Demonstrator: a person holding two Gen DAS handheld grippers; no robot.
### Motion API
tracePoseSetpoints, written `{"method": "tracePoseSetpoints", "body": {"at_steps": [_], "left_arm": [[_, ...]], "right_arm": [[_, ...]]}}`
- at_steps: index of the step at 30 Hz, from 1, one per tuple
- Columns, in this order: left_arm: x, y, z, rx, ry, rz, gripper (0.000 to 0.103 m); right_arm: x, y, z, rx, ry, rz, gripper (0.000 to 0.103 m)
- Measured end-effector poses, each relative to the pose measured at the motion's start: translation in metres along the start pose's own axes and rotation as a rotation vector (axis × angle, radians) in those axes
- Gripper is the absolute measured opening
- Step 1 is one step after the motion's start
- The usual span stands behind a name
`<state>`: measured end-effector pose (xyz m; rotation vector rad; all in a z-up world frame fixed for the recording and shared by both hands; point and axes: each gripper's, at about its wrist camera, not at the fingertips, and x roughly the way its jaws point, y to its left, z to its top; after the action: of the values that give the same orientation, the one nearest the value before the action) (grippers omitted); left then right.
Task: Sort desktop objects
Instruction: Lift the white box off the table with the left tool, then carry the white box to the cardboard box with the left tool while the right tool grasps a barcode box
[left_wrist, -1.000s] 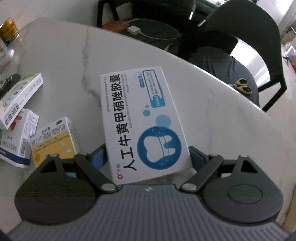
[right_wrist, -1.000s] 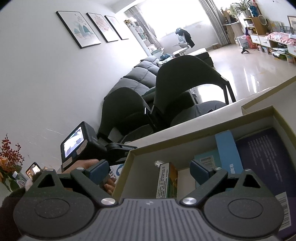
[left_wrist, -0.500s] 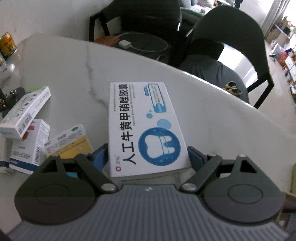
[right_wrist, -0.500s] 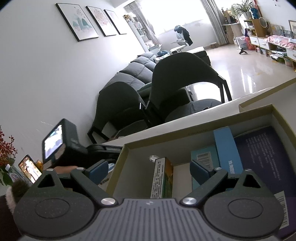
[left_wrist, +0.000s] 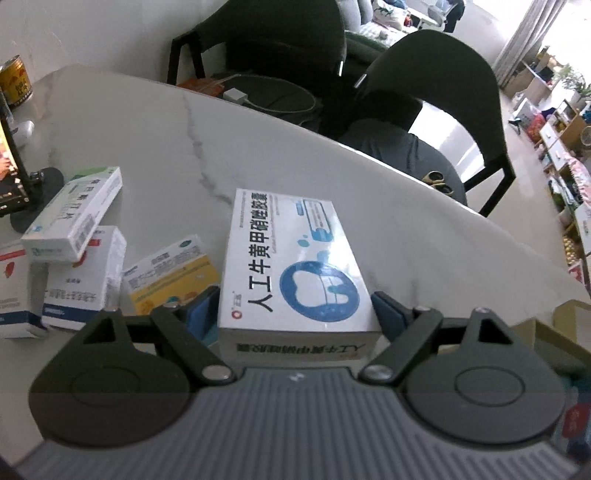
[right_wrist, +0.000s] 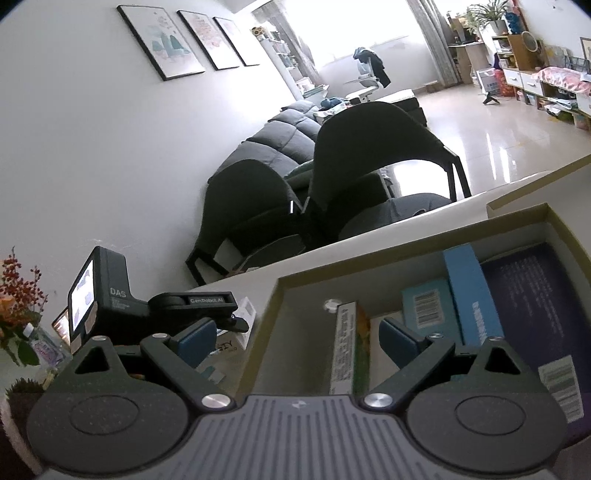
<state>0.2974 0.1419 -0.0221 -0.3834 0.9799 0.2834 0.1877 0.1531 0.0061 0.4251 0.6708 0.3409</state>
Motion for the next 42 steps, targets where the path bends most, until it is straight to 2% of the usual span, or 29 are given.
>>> {"method": "tracePoseSetpoints", "body": {"at_steps": [6, 15, 28, 42], "left_arm": [[-0.016, 0.016, -0.008, 0.001, -0.012, -0.050, 0.086], [-0.040, 0.032, -0.031, 0.056, -0.042, -0.119, 0.086], [-0.063, 0.055, -0.063, 0.123, -0.074, -0.150, 0.086], [-0.082, 0.065, -0.116, 0.253, -0.114, -0.150, 0.086]], "right_arm": [[-0.010, 0.007, -0.003, -0.002, 0.005, -0.002, 0.096], [-0.027, 0.018, -0.012, 0.007, 0.008, 0.016, 0.096], [-0.042, 0.035, -0.026, 0.005, 0.011, 0.023, 0.096], [-0.051, 0.037, -0.046, 0.036, 0.019, 0.034, 0.096]]}}
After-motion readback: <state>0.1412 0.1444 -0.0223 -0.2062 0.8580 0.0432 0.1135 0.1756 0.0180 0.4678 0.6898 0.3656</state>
